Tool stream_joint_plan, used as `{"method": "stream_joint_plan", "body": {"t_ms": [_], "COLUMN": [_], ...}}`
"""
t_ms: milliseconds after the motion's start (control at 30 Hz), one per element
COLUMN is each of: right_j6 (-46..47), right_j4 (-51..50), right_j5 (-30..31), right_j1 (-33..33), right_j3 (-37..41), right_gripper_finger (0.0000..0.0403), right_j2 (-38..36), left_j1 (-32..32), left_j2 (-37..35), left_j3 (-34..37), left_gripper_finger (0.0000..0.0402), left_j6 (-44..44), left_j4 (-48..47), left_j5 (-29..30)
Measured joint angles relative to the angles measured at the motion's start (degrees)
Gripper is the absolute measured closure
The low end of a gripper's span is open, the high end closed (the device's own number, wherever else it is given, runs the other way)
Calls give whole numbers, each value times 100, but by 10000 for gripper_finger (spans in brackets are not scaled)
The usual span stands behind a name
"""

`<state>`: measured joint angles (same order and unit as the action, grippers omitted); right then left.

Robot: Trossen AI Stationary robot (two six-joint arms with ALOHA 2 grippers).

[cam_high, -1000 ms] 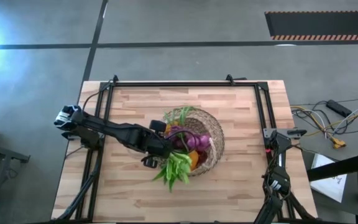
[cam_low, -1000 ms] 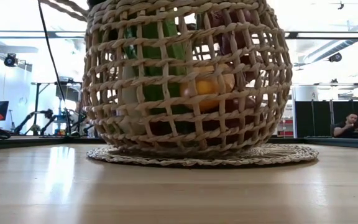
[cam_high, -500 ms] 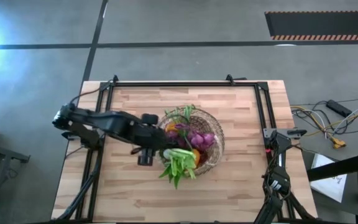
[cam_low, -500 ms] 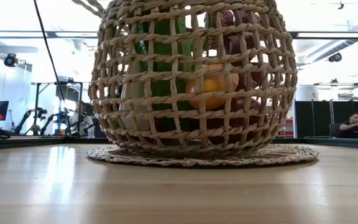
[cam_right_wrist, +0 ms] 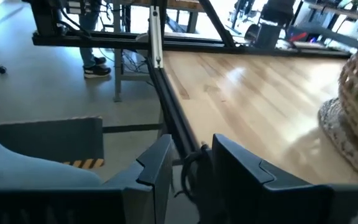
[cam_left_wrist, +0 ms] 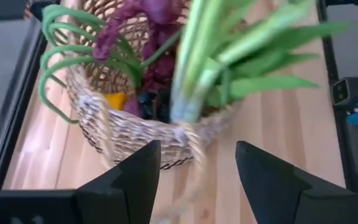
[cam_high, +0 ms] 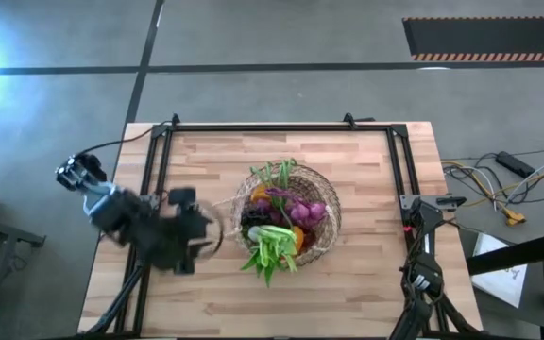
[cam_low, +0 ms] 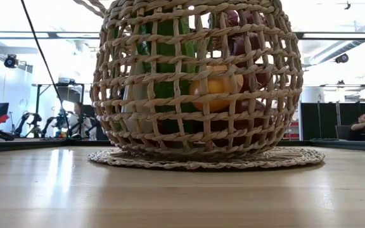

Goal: Build produce basket
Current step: Adjust the basket with fruits and vegetables

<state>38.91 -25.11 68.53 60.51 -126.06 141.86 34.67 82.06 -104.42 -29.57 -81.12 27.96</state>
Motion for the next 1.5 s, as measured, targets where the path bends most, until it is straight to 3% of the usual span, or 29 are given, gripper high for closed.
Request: {"method": "stream_joint_plan", "body": {"t_ms": [100, 200, 400, 567, 800, 900, 1033, 1167, 1500], "right_j6": [344, 1029, 3439, 4399, 4065, 4893, 4428, 4935, 6429], "right_j4": [-44, -523, -2850, -4522, -5537, -6625, -6169, -6493, -6476], "right_j5": [-41, -482, -1565, -2336, -2758, -2967, -3001, -3111, -3402], "right_j1": [10, -30, -371, -656, -775, -761, -910, -1172, -1642], "right_j3": [0, -2, -2, -2, -5, 16, 771, 1856, 4699], "right_gripper_finger": [294, 295, 313, 337, 362, 372, 388, 394, 394], "right_j2": [-6, -61, -185, -468, -1042, -1295, -1984, -2799, -5634], "left_j1": [766, 1453, 2328, 2506, 2399, 2291, 2070, 1857, 1815], "left_j2": [15, 155, 685, 1215, 1699, 1759, 1722, 1622, 1608], "left_j3": [411, 977, 2257, 3091, 3730, 3933, 4147, 4230, 4257], "left_gripper_finger": [208, 208, 208, 208, 208, 208, 208, 208, 208], "left_j6": [-532, -898, -950, -864, -1485, -1958, -2117, -2093, -1940], "left_j4": [157, 785, 3306, 5194, 5515, 5518, 5600, 5698, 5672], "left_j5": [492, 709, 859, 868, 1198, 1561, 1694, 1801, 1758]}}
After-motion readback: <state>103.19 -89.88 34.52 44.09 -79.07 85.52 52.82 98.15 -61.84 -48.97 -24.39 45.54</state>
